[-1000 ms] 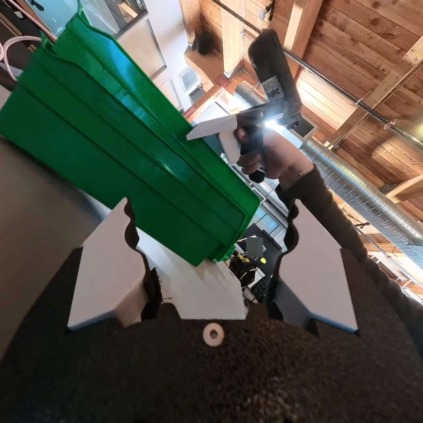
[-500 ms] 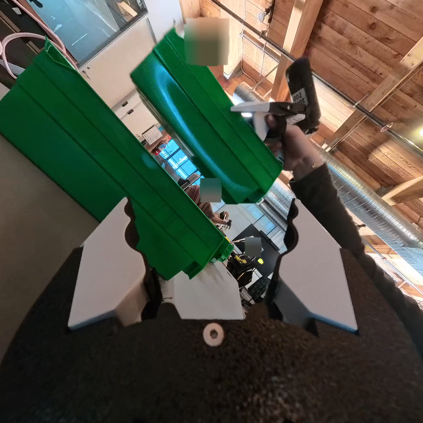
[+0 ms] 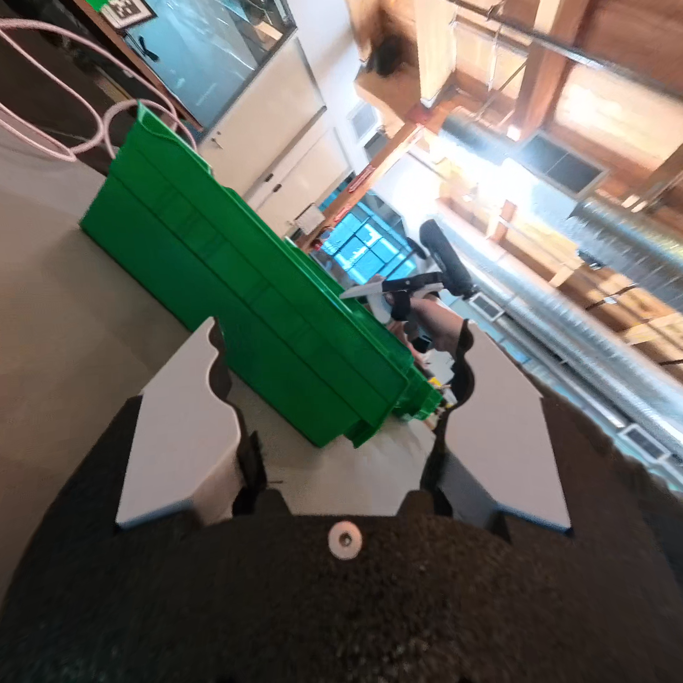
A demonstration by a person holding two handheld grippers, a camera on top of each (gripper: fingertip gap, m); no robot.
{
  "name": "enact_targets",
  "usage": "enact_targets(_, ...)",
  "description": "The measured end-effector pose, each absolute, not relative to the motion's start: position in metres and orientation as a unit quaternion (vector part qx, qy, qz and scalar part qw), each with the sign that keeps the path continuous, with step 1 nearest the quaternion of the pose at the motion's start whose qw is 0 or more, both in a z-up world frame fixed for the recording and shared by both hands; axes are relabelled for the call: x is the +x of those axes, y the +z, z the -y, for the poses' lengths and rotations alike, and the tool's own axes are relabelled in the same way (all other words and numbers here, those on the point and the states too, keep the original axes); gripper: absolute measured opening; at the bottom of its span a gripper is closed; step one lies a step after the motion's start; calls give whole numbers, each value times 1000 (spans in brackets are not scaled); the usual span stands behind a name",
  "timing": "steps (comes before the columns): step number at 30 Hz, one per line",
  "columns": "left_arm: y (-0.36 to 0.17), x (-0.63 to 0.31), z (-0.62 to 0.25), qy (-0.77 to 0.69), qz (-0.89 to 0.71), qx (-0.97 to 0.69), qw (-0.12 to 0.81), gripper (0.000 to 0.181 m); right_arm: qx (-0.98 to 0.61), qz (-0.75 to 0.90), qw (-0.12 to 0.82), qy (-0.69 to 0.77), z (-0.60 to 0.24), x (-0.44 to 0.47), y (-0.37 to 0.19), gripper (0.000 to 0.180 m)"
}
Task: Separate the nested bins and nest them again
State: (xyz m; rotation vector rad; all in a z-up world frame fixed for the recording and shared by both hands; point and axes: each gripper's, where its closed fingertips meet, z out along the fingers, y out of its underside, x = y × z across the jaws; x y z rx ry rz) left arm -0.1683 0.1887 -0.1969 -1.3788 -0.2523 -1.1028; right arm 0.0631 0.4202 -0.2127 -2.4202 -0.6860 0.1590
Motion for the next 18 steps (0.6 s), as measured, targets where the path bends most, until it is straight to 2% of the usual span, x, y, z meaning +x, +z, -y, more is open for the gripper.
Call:
enact_targets(4,-199,-169,-189,-442,98,-620,641,121,-898,260,345,85,-421,68,-219,115)
enact_targets(7,-199,-175,-190,-402,97,-630,657,124,-867,270,405,106,-415,67,-202,125)
enact_targets(11,-199,-206,-186,-271,121,-647,702,120,-783,289,528,157,-382,69,-162,125)
enact_targets(15,-211,-245,-177,-116,173,-680,703,113,-713,304,606,179,-335,85,-154,120)
enact_targets(18,-220,-271,-167,-2,217,-701,680,125,-688,296,636,188,-317,96,-160,117)
